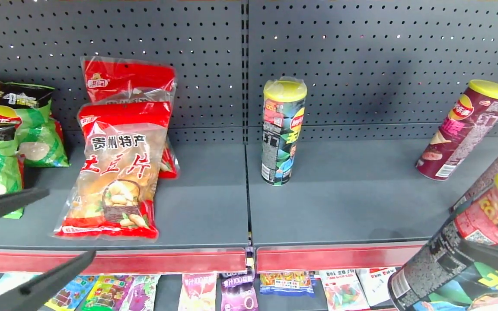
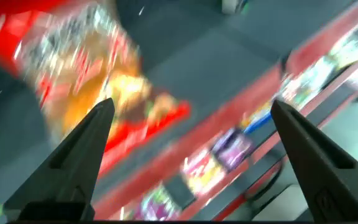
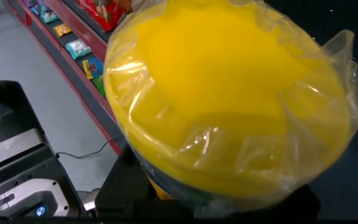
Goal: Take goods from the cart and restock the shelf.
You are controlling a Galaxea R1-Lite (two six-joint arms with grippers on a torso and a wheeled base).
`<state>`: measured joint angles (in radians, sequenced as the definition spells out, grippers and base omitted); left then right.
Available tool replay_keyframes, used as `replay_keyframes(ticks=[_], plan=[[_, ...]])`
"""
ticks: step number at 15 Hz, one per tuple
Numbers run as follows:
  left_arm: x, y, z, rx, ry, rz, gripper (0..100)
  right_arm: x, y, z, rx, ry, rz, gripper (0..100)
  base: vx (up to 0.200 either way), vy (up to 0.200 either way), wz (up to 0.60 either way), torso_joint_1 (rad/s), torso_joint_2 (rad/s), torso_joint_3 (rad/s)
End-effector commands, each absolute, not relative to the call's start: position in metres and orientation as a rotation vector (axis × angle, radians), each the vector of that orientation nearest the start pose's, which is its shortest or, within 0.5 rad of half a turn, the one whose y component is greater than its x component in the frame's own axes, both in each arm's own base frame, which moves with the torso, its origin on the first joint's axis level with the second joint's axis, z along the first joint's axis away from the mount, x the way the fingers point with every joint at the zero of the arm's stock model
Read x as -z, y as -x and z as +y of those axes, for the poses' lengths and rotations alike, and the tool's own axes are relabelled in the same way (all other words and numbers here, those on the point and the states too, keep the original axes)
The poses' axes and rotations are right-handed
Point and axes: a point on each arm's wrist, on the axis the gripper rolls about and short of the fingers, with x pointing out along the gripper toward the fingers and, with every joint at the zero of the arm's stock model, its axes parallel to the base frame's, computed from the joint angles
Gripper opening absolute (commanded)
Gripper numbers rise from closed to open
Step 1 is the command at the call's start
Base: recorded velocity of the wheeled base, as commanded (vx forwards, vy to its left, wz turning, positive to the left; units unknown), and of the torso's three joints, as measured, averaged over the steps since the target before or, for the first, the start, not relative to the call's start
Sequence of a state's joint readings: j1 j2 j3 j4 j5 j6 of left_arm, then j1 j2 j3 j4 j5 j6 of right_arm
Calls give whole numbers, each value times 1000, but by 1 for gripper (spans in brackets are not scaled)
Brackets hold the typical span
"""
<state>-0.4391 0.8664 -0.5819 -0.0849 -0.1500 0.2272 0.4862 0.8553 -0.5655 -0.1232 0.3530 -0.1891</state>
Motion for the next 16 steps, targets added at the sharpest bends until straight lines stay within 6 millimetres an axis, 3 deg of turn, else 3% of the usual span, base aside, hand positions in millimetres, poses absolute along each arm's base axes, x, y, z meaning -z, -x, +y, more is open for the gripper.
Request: replay_keyframes(ticks=[1,2,6,10,16], plan=[[-258,-189,-101,762,-178,189,100,-232,-76,49,-843,188,87,0,0,0,0,0,0,0],[-258,-209,-115,797,-178,202,100,-234,-77,49,-843,188,84,0,0,0,0,0,0,0],[-258,-257,-164,850,-187,210,100,-236,-77,48,-820,189,76,0,0,0,0,0,0,0],[-256,-270,-200,860,-203,204,100,-235,-76,47,-816,186,76,0,0,0,0,0,0,0],[-257,-295,-235,785,-208,140,100,-234,-76,48,-816,185,81,0,0,0,0,0,0,0]])
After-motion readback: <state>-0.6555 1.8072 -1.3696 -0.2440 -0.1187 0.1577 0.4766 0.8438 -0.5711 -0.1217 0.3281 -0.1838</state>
